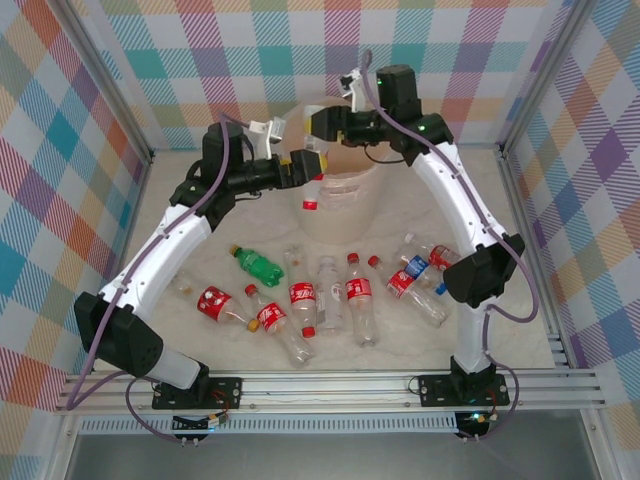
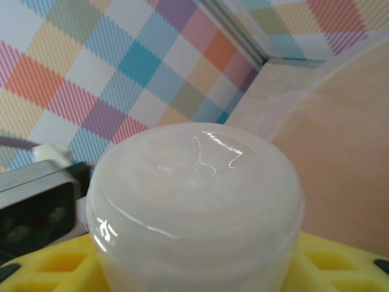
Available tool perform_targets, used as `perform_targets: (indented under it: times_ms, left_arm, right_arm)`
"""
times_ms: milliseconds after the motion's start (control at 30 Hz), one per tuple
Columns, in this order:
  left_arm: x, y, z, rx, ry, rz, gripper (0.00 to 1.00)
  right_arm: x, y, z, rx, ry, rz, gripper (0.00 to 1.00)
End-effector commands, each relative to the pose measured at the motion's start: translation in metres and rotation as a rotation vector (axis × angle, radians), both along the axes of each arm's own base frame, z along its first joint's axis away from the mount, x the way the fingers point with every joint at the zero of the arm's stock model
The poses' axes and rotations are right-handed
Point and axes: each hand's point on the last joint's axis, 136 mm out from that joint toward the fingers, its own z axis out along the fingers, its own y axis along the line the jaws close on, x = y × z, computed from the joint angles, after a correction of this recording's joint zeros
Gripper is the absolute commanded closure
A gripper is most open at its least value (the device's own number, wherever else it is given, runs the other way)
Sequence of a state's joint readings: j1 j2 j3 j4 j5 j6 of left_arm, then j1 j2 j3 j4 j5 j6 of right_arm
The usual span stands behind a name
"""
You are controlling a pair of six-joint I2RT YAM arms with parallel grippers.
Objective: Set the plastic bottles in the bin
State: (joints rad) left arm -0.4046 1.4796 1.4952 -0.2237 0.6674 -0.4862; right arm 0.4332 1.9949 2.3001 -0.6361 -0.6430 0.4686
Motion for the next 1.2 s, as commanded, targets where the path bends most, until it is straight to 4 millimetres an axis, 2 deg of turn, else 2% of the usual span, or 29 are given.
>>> perform_targets:
  times_ms: [0,133,233,433,533,667,833,1033,1167]
  left_arm:
    - [0.002,0.011,0.021,0.018,-0.032,0.042,0.00]
    - [0.010,0.026,0.026,-0.017,-0.040,0.111,0.00]
    - [0.022,0.041,0.018,0.002,-0.031,0.186,0.00]
    - [0.053,0.068,-0.009,0.065,0.026,0.365,0.01]
    - [0.064,0.076,-0.021,0.092,0.042,0.432,0.01]
    - [0.069,0.094,-0.052,0.230,0.106,0.511,0.03]
    - [0.073,0.093,-0.073,0.280,0.133,0.502,0.04]
    - [0.079,0.080,-0.081,0.290,0.154,0.470,0.06]
    - [0.077,0.084,-0.086,0.325,0.159,0.480,0.07]
  right_arm:
    - [0.010,-0.028,0.038,0.085,-0.040,-0.058,0.42]
    - [0.021,-0.056,0.064,0.161,-0.063,-0.095,0.43]
    - [0.018,-0.070,0.080,0.179,-0.082,-0.112,0.43]
    - [0.024,-0.097,0.084,0.143,-0.121,-0.229,0.42]
    - [0.027,-0.100,0.086,0.137,-0.155,-0.256,0.43]
    - [0.028,-0.104,0.083,0.094,-0.236,-0.297,0.43]
    - [0.020,-0.111,0.075,-0.011,-0.334,-0.349,0.43]
    - [0.029,-0.106,0.069,-0.032,-0.370,-0.351,0.44]
    - [0.034,-0.099,0.059,-0.071,-0.357,-0.333,0.44]
